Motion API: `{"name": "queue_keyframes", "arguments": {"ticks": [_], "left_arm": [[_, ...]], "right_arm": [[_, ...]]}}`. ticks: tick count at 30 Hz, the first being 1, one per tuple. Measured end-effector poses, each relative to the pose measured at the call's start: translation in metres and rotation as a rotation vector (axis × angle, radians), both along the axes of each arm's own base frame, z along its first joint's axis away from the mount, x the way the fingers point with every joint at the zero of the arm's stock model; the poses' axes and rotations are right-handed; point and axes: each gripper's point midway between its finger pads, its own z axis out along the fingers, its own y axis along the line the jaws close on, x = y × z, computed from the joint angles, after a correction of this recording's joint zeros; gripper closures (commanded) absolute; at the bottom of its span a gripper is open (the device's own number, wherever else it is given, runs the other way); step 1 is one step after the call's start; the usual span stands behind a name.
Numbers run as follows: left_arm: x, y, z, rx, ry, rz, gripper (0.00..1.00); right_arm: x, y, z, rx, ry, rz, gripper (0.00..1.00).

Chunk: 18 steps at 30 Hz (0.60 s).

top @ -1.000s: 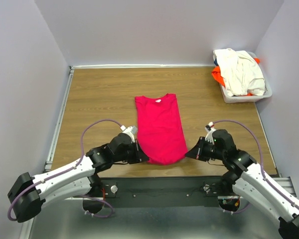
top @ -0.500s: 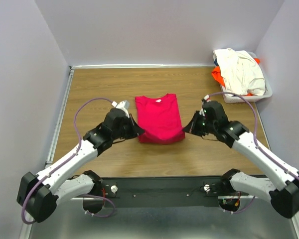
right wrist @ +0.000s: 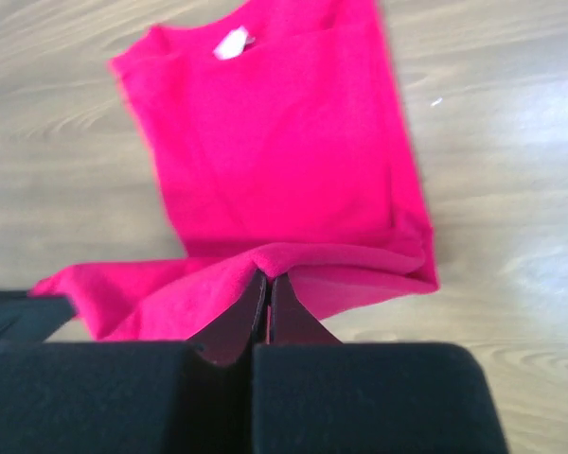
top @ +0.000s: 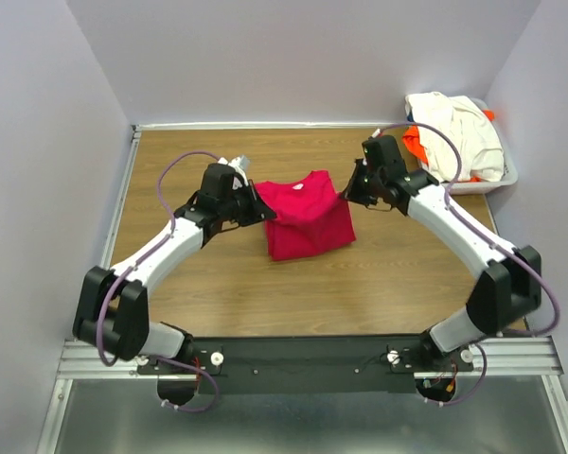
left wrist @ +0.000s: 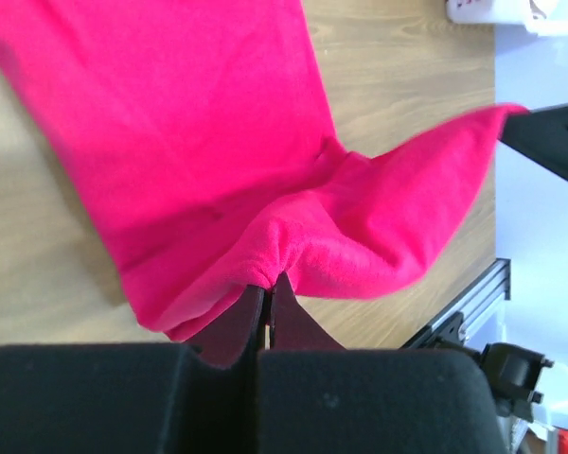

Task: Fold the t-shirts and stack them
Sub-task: Fold the tshirt

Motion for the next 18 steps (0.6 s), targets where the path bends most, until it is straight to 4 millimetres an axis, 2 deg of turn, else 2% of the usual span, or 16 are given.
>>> {"name": "queue_keyframes", "arguments": {"ticks": [3, 7, 9, 10, 11, 13, 14, 17, 18], "left_arm": [[0.029, 0.003, 0.002, -0.020, 0.006, 0.009, 1.00], [0.075, 0.011, 0.003, -0.058, -0.002, 0.030, 1.00], [0.102, 0.018, -0.006, -0.068, 0.007, 0.050, 1.00], [0.119, 0.021, -0.013, -0.073, 0.010, 0.059, 1.00], [0.128, 0.022, -0.020, -0.073, 0.019, 0.065, 1.00], [0.156, 0.029, -0.052, -0.068, 0.058, 0.090, 1.00], [0.163, 0.031, -0.070, -0.065, 0.087, 0.099, 1.00], [0.173, 0.039, -0.124, -0.051, 0.192, 0.129, 1.00], [0.173, 0.037, -0.131, -0.071, 0.214, 0.125, 1.00]], "right_arm": [[0.038, -0.002, -0.009, -0.017, 0.020, -0.018, 0.99], [0.101, 0.009, -0.016, 0.001, 0.017, -0.003, 0.99], [0.135, 0.020, -0.020, 0.016, -0.004, 0.016, 0.98], [0.156, 0.026, -0.029, 0.026, -0.013, 0.025, 0.98], [0.166, 0.029, -0.038, 0.028, -0.008, 0.032, 0.99], [0.195, 0.041, -0.064, 0.049, 0.004, 0.056, 1.00], [0.205, 0.045, -0.080, 0.055, 0.015, 0.063, 1.00], [0.215, 0.057, -0.128, 0.075, 0.075, 0.096, 1.00], [0.213, 0.059, -0.148, 0.076, 0.108, 0.103, 1.00]]}}
